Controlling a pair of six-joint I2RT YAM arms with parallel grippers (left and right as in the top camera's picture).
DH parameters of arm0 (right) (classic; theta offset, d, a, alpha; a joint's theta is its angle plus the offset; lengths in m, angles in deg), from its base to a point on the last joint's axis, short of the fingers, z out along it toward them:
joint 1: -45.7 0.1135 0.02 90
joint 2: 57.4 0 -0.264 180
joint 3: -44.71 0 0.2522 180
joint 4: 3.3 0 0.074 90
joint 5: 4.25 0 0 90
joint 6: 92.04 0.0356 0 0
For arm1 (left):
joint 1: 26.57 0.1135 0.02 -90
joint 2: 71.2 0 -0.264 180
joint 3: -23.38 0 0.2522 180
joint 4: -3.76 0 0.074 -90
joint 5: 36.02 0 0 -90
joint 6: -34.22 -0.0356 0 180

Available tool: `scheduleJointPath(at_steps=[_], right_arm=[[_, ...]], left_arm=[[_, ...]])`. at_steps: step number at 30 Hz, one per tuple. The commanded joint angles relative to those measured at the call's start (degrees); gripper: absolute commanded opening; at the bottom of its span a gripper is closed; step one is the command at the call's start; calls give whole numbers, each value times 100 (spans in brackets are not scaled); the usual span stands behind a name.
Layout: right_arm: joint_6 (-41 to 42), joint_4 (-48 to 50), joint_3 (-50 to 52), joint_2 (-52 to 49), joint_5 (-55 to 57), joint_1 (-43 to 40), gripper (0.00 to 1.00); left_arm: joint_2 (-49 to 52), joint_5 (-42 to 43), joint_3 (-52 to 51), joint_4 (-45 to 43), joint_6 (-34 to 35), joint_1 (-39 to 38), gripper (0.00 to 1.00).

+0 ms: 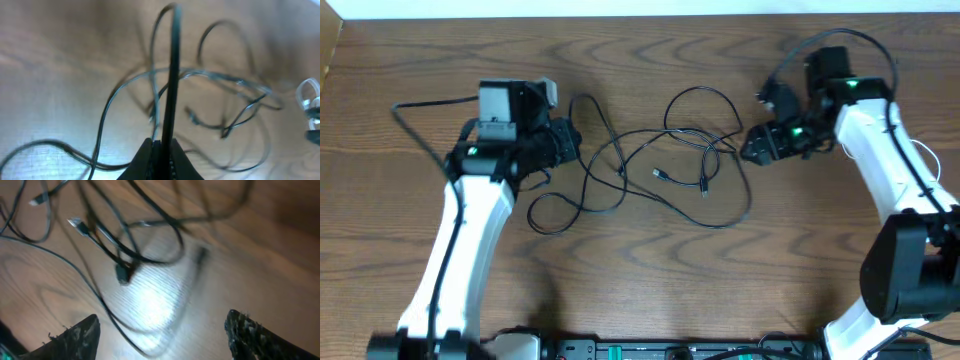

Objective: Untangle cables
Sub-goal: 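Bring both grippers to the remaining black cable pile, then grasp a black cable with the right gripper and lift it back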

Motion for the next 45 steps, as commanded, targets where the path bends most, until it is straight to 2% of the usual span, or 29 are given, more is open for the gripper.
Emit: scheduleJointPath(at_steps=[1,11,15,19,27,29,31,33,37,39,40,45], right_arm=[[-284,199,-4,111,-59,299,77],[-282,1309,356,98,354,999,73],[-260,1508,413,98,356,1056,68],[-216,1528,457,96,525,1056,68],[-44,1759,745,96,595,1051,45],[-44,1797,811,96,597,1051,43],[-44,1836,866,96,619,1051,29],[-35,1864,883,96,686,1051,1],[791,1869,597,308,2046,955,1],[1204,1786,286,551,2905,809,1],[1493,1716,-90,874,3530,595,1],[1587,1718,-798,1641,3696,-90,1]], left_arm=[[337,70,28,142,-85,13,7],[562,70,28,247,-190,9,8],[562,70,28,245,-190,9,8],[562,70,28,267,-190,9,7],[562,70,28,269,-190,9,7],[562,70,28,269,-190,9,7],[562,70,28,267,-190,9,7],[562,68,28,267,-192,9,7],[562,7,28,302,-254,9,8],[562,-234,28,358,-254,9,7],[562,-627,28,433,-254,9,7],[562,-1665,28,562,-245,22,7]])
